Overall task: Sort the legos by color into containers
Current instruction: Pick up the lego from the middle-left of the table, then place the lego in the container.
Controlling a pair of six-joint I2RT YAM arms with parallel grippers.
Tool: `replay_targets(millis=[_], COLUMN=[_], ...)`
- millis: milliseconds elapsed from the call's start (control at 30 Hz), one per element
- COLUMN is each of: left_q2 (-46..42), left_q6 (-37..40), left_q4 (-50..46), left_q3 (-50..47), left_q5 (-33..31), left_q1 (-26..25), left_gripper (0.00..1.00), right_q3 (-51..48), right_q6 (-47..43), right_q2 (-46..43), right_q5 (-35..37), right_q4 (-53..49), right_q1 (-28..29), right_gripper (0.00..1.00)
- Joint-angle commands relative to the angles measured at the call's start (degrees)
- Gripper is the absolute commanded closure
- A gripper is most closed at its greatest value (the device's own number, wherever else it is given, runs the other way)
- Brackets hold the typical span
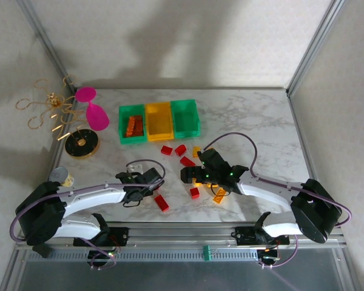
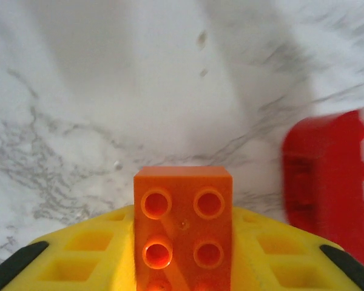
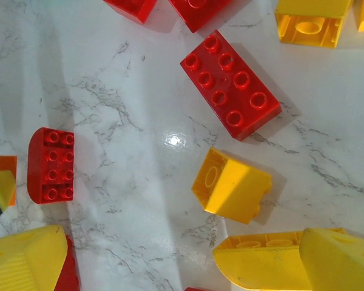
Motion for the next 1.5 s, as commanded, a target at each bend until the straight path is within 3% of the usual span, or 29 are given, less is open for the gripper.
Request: replay_targets(millis=[0, 233, 500, 767, 900, 967, 1033, 1200, 1467], left_q2=[-0.53, 6.01, 26.13, 41.12, 44.67, 44.35, 42.50, 33.60, 14.85], left_q6=[2.99, 12.32, 21.52, 27.31, 28.99, 29.07, 28.87, 26.89, 22.15], left_q4=[-3.41, -1.04, 1.18, 4.00, 2.86, 2.06, 2.50, 3.89, 6.59], left_q3=[5.63, 19.95, 38.46, 53.40, 58.10, 58.72, 57.46, 50.15, 31.73], left_q5=[-5.25, -9.79, -14.62, -13.63, -14.09, -13.67, -12.58, -7.77, -3.60], left_q1=[2.44, 13.92, 24.52, 29.76, 30.04, 30.07, 30.06, 28.65, 22.35], left_gripper=[0.68, 0.70, 0.70, 0.67, 0.54, 0.45, 0.42, 0.40, 0.36], right_q3=[2.59, 7.08, 10.04, 9.54, 10.11, 10.54, 10.98, 14.27, 24.82], right_q6=[-0.41, -1.30, -2.28, -2.56, -3.40, -4.03, -4.69, -8.00, -16.45], right_q2=[-0.60, 1.96, 3.53, 3.69, 3.91, 4.16, 4.50, 6.73, 16.77], right_q5=[0.68, 2.57, 2.15, 1.54, 1.66, 1.89, 2.15, 3.56, 7.57], right_q4=[2.16, 2.80, 3.06, 2.89, 2.23, 1.63, 0.81, -2.69, -11.65], right_q1=[0.06, -2.15, -4.58, -6.11, -6.14, -6.14, -6.12, -4.53, -0.14], right_gripper=[0.01, 0.02, 0.01, 0.01, 0.02, 0.01, 0.01, 0.01, 0.03])
